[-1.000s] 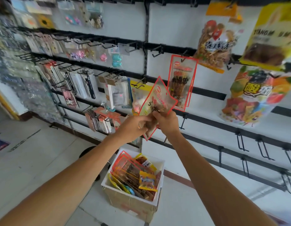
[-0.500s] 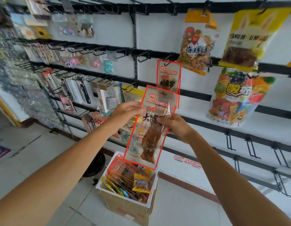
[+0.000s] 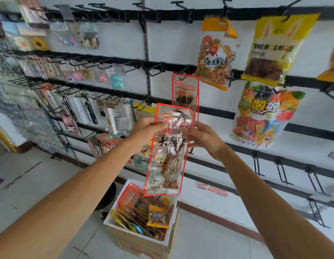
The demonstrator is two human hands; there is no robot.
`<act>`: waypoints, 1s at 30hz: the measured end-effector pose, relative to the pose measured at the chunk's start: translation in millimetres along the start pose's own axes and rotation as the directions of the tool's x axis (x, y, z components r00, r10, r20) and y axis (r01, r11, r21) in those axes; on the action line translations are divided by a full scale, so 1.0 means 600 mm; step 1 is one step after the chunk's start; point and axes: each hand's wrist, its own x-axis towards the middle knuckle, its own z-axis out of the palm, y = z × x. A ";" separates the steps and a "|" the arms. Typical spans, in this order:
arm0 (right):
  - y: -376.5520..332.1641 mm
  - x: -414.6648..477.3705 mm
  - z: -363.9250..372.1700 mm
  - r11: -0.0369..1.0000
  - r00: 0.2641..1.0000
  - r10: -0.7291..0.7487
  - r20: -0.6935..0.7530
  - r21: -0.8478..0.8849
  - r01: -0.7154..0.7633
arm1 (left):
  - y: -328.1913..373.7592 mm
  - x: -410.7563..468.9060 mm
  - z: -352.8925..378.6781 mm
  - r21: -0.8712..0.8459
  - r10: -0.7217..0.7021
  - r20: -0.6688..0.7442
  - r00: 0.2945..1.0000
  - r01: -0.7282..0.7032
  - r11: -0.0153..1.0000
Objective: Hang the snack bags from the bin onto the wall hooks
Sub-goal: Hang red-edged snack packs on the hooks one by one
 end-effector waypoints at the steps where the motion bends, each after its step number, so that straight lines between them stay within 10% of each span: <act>1: -0.011 0.007 -0.001 0.999 0.999 -0.040 -0.034 0.008 0.040 | 0.001 0.008 -0.003 -0.005 -0.003 0.009 1.000 0.004 1.000; 8: -0.090 0.091 0.000 0.960 0.917 -0.254 -0.308 -0.197 0.200 | 0.018 0.077 -0.027 -0.045 0.076 0.105 0.992 -0.072 0.996; 14: -0.125 0.165 0.000 0.773 0.894 -0.384 -0.231 -0.609 0.175 | 0.025 0.157 -0.053 -0.093 0.124 0.176 0.976 -0.109 0.990; 30: -0.115 0.264 -0.042 0.736 0.827 -0.413 -0.381 -0.674 0.057 | 0.025 0.317 -0.047 -0.024 0.275 0.195 0.941 -0.276 0.961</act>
